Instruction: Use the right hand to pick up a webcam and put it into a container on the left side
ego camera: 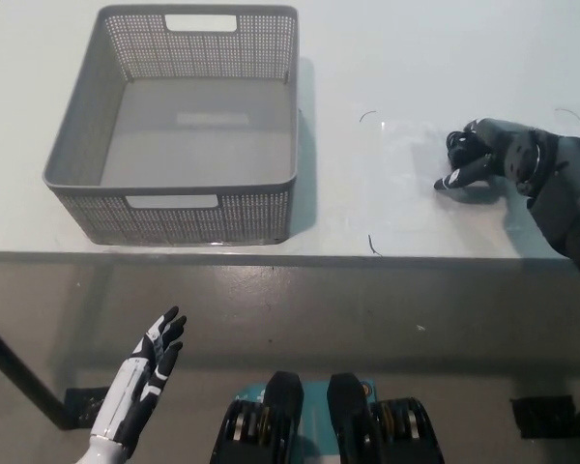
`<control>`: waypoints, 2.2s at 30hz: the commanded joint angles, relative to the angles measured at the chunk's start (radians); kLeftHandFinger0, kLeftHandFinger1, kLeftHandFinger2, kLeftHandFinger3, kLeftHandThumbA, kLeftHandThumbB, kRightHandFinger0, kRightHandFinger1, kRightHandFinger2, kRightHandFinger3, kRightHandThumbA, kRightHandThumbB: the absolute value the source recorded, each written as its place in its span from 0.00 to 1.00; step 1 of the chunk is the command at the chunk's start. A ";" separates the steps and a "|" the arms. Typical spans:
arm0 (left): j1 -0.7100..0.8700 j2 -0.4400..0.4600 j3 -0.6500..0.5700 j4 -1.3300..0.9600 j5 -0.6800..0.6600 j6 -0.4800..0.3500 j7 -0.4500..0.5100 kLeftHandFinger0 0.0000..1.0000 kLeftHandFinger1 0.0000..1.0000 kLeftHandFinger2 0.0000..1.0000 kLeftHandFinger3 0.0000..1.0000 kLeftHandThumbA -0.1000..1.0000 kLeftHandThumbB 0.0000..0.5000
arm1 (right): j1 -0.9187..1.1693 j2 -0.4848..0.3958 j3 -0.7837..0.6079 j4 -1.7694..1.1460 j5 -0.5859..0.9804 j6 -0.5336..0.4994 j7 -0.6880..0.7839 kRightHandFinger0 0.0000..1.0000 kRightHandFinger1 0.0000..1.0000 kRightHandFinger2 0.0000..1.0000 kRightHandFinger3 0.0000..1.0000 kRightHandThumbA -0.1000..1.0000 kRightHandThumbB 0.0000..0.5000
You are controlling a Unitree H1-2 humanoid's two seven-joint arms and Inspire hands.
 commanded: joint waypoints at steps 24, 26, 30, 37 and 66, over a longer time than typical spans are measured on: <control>-0.061 0.021 0.011 0.002 -0.012 -0.007 -0.011 1.00 1.00 1.00 1.00 0.93 0.44 | -0.006 -0.023 -0.188 -0.008 0.112 -0.239 -0.353 0.00 0.43 0.79 0.72 0.00 0.39; -0.061 0.021 0.010 0.001 -0.009 -0.004 -0.011 1.00 1.00 1.00 1.00 0.93 0.46 | -0.013 -0.027 -0.201 -0.012 0.120 -0.242 -0.364 0.00 0.41 0.78 0.74 0.00 0.39; -0.074 0.024 0.008 -0.001 -0.004 0.001 -0.013 1.00 1.00 1.00 1.00 0.95 0.44 | -0.041 -0.044 -0.263 -0.026 0.167 -0.279 -0.414 0.00 0.38 0.74 0.73 0.00 0.36; -0.086 0.026 0.007 -0.001 -0.014 0.007 -0.017 1.00 1.00 1.00 1.00 0.98 0.45 | -0.108 -0.078 -0.366 -0.066 0.223 -0.314 -0.455 0.00 0.25 0.68 0.73 0.00 0.35; -0.095 0.031 -0.002 0.006 -0.007 0.017 -0.023 1.00 1.00 1.00 1.00 1.00 0.53 | -0.259 0.148 -0.365 -0.551 0.229 -0.199 -0.309 0.00 0.25 0.68 0.78 0.00 0.35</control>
